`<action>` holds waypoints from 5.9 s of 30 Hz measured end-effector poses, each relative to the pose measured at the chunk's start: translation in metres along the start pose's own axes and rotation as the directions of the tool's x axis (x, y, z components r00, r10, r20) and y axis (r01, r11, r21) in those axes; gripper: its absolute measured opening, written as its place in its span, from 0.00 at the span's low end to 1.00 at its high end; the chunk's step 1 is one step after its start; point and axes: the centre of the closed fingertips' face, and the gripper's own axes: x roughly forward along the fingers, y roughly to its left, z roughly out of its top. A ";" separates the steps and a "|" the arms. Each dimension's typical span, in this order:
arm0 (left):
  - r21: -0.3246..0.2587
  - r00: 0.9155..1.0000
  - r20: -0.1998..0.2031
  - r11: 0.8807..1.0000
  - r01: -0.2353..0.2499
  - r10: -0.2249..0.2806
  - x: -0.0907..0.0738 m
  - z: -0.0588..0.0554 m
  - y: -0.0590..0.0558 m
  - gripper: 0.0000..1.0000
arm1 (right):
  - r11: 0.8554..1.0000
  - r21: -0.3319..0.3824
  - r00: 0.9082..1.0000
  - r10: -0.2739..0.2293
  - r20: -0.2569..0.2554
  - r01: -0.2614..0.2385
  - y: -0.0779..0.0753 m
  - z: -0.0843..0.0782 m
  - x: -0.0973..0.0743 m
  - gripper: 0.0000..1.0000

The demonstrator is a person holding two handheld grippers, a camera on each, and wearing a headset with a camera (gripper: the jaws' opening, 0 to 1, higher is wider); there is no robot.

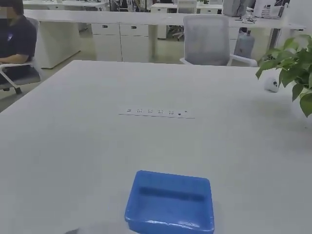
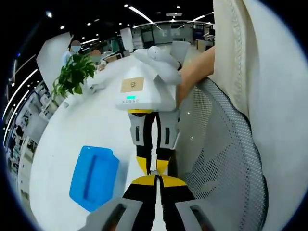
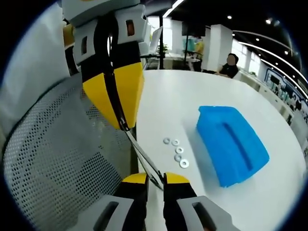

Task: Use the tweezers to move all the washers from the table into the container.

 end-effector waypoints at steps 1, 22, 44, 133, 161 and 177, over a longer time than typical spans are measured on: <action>0.004 1.000 -0.001 1.000 -0.001 0.001 -0.001 0.001 0.000 0.00 | 1.000 0.004 1.000 0.003 0.003 -0.003 0.000 0.001 0.001 0.08; 0.034 0.998 -0.055 0.999 -0.034 0.035 -0.015 -0.011 0.040 0.00 | 0.997 0.026 0.997 -0.069 0.044 0.068 -0.031 0.027 0.016 0.07; 0.094 0.990 -0.133 0.993 0.064 -0.052 -0.009 -0.012 0.060 0.00 | 0.994 0.099 0.995 -0.044 0.086 0.035 -0.042 0.029 0.021 0.07; -0.559 0.880 0.243 0.801 -0.216 0.407 -0.049 -0.030 0.082 0.57 | 0.922 0.384 0.956 -0.162 0.245 0.057 -0.062 0.039 0.006 0.02; -0.763 0.552 0.336 0.564 -0.315 0.763 -0.092 -0.050 0.093 0.98 | 0.852 0.508 0.909 -0.305 0.285 0.127 -0.093 0.059 -0.050 0.03; -0.709 0.560 0.298 0.572 -0.412 0.773 -0.090 -0.057 0.091 0.95 | 0.832 0.512 0.868 -0.401 0.294 0.211 -0.137 0.069 -0.071 0.03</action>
